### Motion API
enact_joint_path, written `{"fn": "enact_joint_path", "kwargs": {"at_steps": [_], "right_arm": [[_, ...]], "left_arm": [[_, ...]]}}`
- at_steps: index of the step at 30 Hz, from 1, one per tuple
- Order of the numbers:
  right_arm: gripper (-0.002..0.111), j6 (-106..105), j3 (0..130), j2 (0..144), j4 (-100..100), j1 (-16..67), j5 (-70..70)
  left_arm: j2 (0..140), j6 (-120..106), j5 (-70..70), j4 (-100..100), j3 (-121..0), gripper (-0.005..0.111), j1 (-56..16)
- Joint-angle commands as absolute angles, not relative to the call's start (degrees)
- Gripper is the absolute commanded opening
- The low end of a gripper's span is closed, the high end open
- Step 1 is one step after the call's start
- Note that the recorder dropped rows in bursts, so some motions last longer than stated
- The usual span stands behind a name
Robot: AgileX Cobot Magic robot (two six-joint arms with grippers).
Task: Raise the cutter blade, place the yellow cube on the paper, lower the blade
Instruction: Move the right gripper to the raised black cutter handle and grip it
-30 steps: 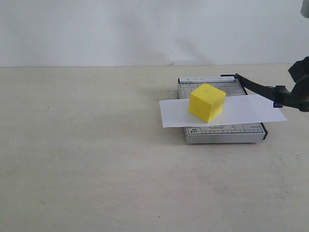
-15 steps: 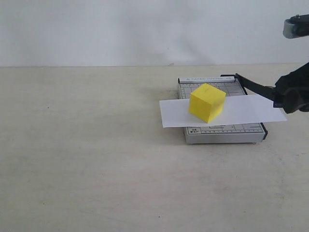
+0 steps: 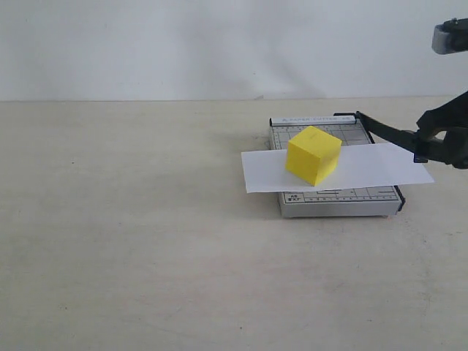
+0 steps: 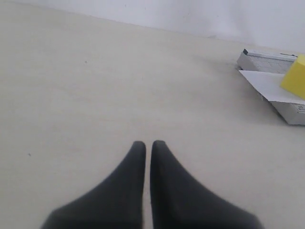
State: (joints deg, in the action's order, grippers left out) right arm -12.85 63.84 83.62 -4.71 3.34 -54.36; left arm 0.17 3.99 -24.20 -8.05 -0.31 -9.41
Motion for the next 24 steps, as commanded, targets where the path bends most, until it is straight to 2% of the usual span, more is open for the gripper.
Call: {"fn": "enact_joint_path", "kwargs": {"at_steps": [1,10,24], "right_arm": [[0.004,-13.84,62.66,83.47,-5.65,3.16,-51.55],[0.004,-13.84,49.32,83.37,-5.92,3.16,-41.16],[0.004,-13.84,36.61,83.50,-7.18,3.16,-28.39]], "left_arm": [[0.00,-1.33,-20.55,-5.29,0.00,0.005,-9.22],[0.00,-2.26,-20.41,-5.29,0.00,0.005,-9.22],[0.00,-2.24,-20.31,-5.29,0.00,0.005,-9.22]]}}
